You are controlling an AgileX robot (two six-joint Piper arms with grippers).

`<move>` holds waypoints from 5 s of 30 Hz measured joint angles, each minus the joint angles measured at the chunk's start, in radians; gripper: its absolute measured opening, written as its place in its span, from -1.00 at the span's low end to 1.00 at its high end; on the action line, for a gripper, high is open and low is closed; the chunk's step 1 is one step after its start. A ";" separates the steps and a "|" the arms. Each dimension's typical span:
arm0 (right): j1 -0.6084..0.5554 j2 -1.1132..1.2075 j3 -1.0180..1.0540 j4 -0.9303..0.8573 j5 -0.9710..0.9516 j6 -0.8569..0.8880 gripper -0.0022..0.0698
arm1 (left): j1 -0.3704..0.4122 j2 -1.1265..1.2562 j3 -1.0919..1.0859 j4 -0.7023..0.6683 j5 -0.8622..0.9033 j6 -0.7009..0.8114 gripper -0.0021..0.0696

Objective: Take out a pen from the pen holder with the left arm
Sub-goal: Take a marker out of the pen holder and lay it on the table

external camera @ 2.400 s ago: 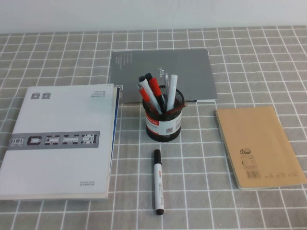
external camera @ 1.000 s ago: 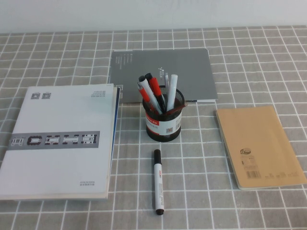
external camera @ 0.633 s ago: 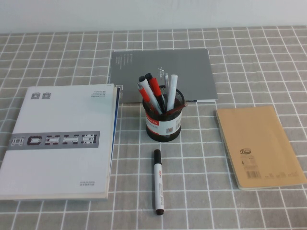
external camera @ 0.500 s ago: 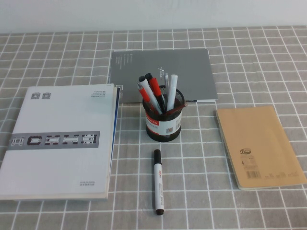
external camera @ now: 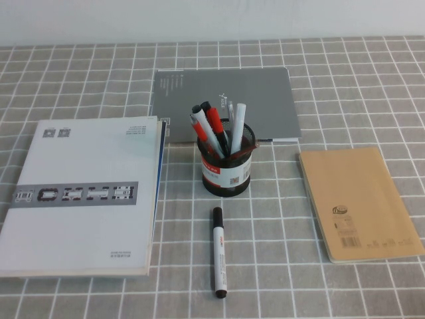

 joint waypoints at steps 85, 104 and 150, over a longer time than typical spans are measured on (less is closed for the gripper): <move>0.000 0.000 0.000 0.000 0.000 0.000 -0.97 | -0.387 1.853 -0.727 1.172 -1.279 -0.457 0.23; 0.000 0.000 0.000 0.000 0.000 0.000 -0.97 | -0.387 1.923 -0.746 1.178 -1.285 -0.554 -0.19; 0.000 0.000 0.000 0.000 0.000 0.000 -0.97 | -0.387 1.519 -0.778 1.349 -0.986 -0.560 -0.77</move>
